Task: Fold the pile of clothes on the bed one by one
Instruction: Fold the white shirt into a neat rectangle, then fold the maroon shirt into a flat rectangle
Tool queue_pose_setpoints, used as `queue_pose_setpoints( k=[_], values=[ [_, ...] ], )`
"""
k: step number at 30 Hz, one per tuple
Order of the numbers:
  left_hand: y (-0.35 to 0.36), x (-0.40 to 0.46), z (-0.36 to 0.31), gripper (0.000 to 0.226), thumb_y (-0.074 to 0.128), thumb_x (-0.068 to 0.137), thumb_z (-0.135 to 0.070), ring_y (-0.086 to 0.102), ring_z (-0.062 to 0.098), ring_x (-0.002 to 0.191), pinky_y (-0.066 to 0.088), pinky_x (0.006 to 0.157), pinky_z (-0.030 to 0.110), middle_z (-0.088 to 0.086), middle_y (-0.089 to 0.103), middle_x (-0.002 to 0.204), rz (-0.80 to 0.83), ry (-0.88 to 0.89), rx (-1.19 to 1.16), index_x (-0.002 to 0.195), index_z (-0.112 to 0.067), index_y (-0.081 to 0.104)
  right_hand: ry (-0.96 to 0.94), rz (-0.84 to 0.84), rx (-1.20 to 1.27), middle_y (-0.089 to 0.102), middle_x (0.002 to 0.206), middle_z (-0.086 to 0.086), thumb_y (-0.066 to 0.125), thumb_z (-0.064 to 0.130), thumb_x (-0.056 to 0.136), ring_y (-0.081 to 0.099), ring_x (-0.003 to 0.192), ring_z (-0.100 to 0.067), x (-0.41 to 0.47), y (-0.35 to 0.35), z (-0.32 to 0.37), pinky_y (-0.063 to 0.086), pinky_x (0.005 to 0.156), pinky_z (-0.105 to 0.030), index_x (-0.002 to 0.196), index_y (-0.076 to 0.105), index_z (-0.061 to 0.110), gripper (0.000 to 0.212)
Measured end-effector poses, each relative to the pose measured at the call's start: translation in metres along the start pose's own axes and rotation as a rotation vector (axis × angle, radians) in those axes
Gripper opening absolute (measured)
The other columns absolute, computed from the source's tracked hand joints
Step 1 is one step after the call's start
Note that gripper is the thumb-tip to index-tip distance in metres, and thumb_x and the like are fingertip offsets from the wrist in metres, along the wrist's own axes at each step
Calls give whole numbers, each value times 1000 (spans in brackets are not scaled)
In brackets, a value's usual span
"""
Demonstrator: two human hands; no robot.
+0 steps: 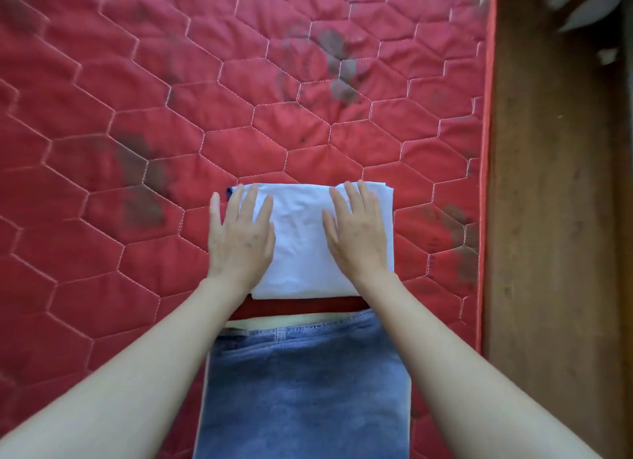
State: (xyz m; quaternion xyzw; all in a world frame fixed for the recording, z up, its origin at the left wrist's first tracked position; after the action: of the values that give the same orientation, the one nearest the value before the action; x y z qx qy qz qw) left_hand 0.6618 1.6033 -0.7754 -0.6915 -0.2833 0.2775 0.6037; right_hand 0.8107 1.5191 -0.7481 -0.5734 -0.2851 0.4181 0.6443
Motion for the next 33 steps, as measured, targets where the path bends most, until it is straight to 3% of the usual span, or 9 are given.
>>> queue_pose_setpoints(
  k=[3,10,15,19,24,28,33],
  values=[
    [-40,-19,30,41,54,84,-15,58,33,112,39,100,54,12,61,124,-137,4,-9,124,-11,61,-102,-174,87,63,121,-20,57,17,93,53,123,-40,-13,-28,50,42,103,-52,117,65,1,30],
    [-82,-91,159,42,45,88,-22,57,33,113,37,101,53,13,64,121,-104,-216,-37,124,-9,64,-197,-126,94,69,106,-14,68,16,86,61,112,-37,-43,-20,165,50,94,-49,110,69,2,28],
    [-93,-142,262,47,38,88,-26,58,33,115,40,101,55,14,64,121,10,-263,-46,123,-8,65,-245,-130,123,69,108,-19,73,16,84,63,110,-38,-47,3,268,51,93,-49,110,70,0,30],
    [-96,-164,355,48,38,88,-28,58,32,116,40,101,54,13,64,122,47,-280,-42,122,-9,65,-239,-117,146,69,110,-18,73,18,85,61,113,-37,-34,31,366,50,97,-47,112,69,1,32],
    [-107,-168,480,47,41,87,-29,56,31,119,37,104,52,13,62,125,-29,-317,-16,123,-10,64,-282,-91,216,67,115,-19,68,19,88,58,118,-38,1,64,494,46,101,-49,116,67,1,34],
    [-108,-169,561,44,65,83,-21,55,34,120,38,103,54,15,60,126,-90,-364,5,125,-9,63,-378,-2,246,61,127,-19,63,26,92,50,128,-36,23,91,580,40,107,-50,126,61,4,41],
    [-65,-192,620,70,69,83,-39,37,30,138,23,112,53,11,45,146,178,-453,-16,144,-16,43,-580,295,128,32,154,-14,58,31,92,21,146,-29,33,151,653,19,118,-45,149,35,16,63]
  ],
)
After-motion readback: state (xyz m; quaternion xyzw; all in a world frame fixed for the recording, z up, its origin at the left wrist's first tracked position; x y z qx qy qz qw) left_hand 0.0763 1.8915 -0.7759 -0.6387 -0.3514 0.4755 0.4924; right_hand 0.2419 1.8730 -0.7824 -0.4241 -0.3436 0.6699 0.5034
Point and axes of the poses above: each hand's wrist, its own x-axis towards the middle knuckle, its own y-axis out of the palm, z = x × y, the point moved 6 cm from there along x, towards the middle knuckle
